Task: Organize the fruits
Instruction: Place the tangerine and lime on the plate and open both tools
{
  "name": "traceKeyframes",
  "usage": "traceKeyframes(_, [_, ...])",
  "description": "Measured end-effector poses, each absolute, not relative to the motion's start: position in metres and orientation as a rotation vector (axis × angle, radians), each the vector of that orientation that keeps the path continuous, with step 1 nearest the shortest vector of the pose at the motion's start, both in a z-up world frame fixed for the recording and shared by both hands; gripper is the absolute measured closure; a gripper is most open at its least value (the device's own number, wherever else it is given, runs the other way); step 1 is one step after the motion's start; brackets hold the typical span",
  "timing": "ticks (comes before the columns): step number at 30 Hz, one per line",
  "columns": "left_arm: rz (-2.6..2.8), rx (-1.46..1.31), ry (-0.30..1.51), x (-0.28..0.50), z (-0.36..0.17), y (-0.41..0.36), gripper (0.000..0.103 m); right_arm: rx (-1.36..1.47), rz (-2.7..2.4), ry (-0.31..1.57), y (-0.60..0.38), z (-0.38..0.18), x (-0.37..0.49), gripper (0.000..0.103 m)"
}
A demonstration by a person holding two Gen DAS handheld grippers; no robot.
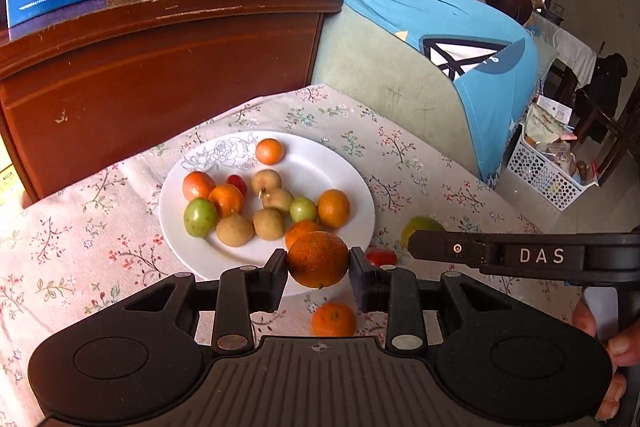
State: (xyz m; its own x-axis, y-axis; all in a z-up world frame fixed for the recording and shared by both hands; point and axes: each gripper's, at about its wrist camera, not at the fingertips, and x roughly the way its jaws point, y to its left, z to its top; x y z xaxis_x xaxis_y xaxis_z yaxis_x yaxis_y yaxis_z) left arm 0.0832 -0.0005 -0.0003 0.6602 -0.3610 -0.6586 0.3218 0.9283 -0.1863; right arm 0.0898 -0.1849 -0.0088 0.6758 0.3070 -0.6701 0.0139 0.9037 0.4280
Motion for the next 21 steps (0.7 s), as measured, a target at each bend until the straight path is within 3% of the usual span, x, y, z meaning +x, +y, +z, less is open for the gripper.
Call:
traceKeyframes(10, [-0.372, -0.064, 0.721, 0.137, 0.013, 0.011, 0.073, 0.426, 0.191, 0.778, -0.182, -0.001, 0.124, 0.073])
traceKeyframes(21, [-0.315, -0.078, 0.741, 0.191, -0.009, 0.030, 0.073, 0.407, 0.201, 0.788, -0.165, -0.016, 0.168, 0.073])
